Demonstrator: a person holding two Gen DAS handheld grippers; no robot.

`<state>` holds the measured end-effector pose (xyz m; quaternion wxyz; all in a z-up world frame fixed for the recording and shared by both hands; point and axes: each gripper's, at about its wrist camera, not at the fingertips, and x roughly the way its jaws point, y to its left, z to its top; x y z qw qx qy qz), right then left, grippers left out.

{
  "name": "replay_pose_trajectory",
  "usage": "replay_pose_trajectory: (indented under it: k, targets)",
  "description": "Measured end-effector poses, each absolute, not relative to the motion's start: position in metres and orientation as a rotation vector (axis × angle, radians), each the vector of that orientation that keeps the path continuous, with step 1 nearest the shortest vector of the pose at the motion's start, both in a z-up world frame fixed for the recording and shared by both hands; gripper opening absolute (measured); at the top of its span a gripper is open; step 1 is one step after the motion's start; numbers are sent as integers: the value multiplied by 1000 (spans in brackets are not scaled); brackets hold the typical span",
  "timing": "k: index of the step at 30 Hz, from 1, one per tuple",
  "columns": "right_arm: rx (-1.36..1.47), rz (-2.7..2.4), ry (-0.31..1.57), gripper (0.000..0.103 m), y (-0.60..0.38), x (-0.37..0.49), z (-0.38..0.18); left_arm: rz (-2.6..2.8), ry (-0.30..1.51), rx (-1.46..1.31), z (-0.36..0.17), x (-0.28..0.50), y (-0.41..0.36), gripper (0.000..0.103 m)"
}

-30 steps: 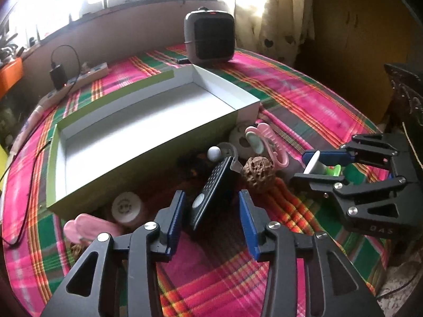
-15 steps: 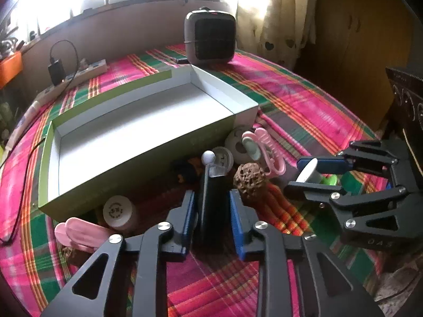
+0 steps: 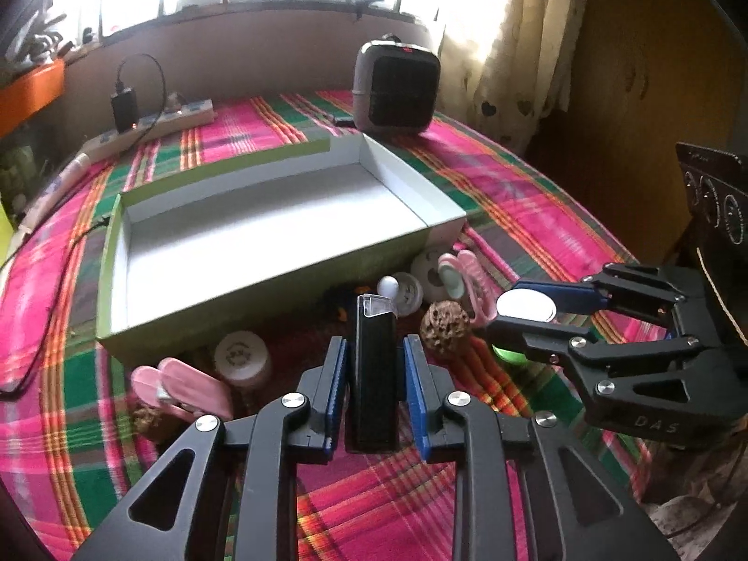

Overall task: Organize objects
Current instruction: 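Close the right tool on the spool while the left tool grips the black flashlight, then carry the spool into the white tray and open the right tool while the left carries the flashlight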

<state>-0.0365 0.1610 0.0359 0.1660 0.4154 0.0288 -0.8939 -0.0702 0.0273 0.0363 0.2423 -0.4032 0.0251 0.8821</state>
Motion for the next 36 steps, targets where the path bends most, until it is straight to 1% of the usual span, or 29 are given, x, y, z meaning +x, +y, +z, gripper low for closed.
replay_pose_trajectory:
  k: [10, 14, 19, 25, 36]
  targets:
    - [1139, -2525, 71, 35, 149, -53, 54, 2467, 7, -1067, 54, -81, 8, 22]
    - [1126, -2513, 50, 35, 143, -68, 61, 2482, -61, -1082, 59, -92, -4, 22]
    - [1119, -2499, 12, 35, 136, -94, 66, 2515, -20, -1091, 61, -111, -10, 22]
    - [1139, -2507, 37, 35, 128, -128, 64, 2518, -60, -1105, 60, -137, -19, 22]
    - [1218, -2477, 22, 35, 117, -182, 51, 2526, -112, -1146, 54, -180, -30, 21]
